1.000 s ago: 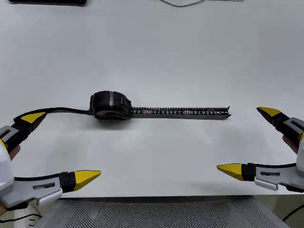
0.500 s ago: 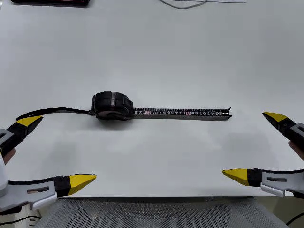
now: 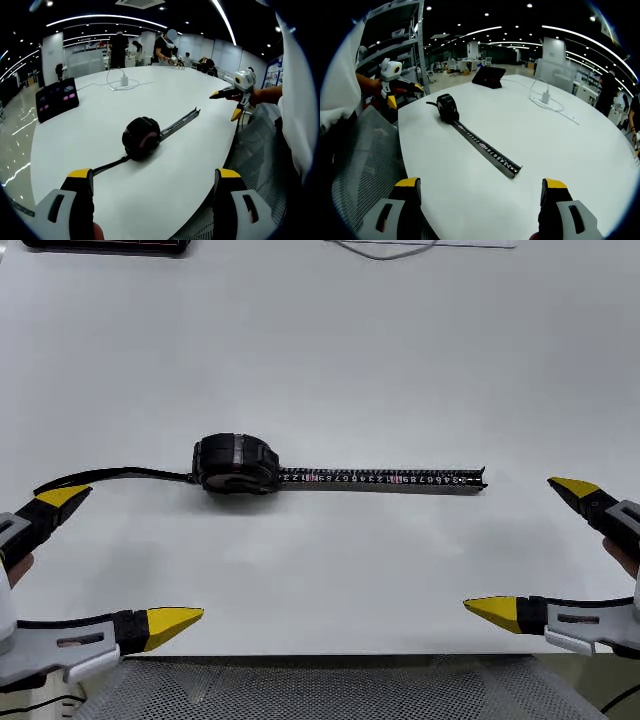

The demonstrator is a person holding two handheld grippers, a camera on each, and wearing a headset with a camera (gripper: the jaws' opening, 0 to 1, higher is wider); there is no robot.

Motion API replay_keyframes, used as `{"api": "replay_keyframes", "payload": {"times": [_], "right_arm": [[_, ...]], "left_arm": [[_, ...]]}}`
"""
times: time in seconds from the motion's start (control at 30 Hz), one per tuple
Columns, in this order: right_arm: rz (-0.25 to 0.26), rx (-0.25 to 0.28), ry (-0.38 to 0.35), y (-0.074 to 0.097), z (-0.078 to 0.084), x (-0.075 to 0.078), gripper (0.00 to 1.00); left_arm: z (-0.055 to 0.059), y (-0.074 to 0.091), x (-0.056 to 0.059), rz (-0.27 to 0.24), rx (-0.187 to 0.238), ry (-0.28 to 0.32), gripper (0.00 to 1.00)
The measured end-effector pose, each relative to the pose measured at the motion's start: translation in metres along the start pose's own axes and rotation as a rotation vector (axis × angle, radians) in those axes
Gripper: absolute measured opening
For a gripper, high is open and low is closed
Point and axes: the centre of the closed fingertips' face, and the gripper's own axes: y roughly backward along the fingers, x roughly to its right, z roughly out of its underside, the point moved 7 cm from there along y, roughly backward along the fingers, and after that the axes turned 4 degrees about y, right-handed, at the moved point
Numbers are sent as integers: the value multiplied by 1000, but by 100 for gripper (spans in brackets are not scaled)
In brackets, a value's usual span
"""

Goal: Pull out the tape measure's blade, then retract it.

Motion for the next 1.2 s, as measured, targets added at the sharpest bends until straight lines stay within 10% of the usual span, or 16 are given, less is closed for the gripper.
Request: {"api": "replay_keyframes", "payload": {"times": [1.2], "right_arm": [[-12, 10, 4, -11, -6, 9, 96]], "left_arm": [[-26, -58, 3, -30, 42, 103, 95]]}}
